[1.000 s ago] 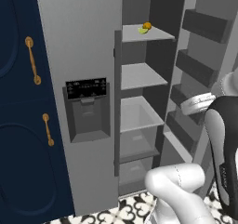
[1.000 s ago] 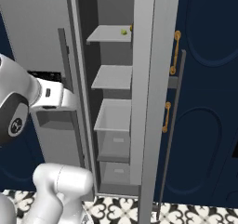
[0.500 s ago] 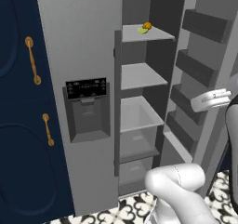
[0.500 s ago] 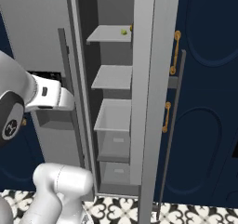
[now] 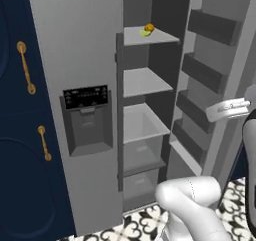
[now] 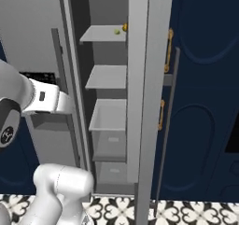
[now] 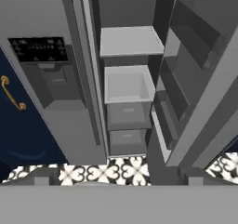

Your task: Grab a lemon wedge from the fridge and one ice cube from the ice bowl, and put them in the glass of lemonade.

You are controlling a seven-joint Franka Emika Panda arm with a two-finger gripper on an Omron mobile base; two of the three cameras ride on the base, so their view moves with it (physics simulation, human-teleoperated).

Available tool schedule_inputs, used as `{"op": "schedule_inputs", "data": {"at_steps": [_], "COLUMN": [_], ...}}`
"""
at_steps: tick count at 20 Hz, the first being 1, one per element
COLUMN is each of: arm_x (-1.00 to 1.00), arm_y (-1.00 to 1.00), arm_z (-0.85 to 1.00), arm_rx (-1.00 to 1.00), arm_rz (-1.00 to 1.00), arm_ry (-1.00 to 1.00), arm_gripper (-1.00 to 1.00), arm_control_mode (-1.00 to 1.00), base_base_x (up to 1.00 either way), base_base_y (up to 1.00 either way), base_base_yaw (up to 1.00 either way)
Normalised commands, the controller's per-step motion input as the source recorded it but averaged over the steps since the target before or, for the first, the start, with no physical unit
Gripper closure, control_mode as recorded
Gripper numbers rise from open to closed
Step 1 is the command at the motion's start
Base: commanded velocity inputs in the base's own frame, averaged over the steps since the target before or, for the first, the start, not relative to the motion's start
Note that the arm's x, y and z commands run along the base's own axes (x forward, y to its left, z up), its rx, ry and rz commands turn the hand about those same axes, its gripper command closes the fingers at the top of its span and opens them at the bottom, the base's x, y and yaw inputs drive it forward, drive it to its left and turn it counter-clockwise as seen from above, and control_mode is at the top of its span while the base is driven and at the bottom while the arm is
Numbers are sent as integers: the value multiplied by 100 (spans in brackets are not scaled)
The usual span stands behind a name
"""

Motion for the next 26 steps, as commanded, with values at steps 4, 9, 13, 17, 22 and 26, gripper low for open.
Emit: {"op": "schedule_inputs", "data": {"at_steps": [4,9,13,17,22,26], "arm_x": [0,0,0,0,0,0], "arm_y": [0,0,0,0,0,0], "arm_z": [0,0,0,0,0,0], "arm_rx": [0,0,0,0,0,0], "arm_rz": [0,0,0,0,0,0], "arm_ry": [0,0,0,0,0,0], "arm_gripper": [-100,-100,-100,-100,-100,-100], "arm_control_mode": [100,100,100,100,100,100], "base_base_x": [89,86,68,44,54,75], "base_base_y": [-6,-7,-30,-46,-12,-17], "base_base_yaw": [-2,0,0,3,0,-1]}}
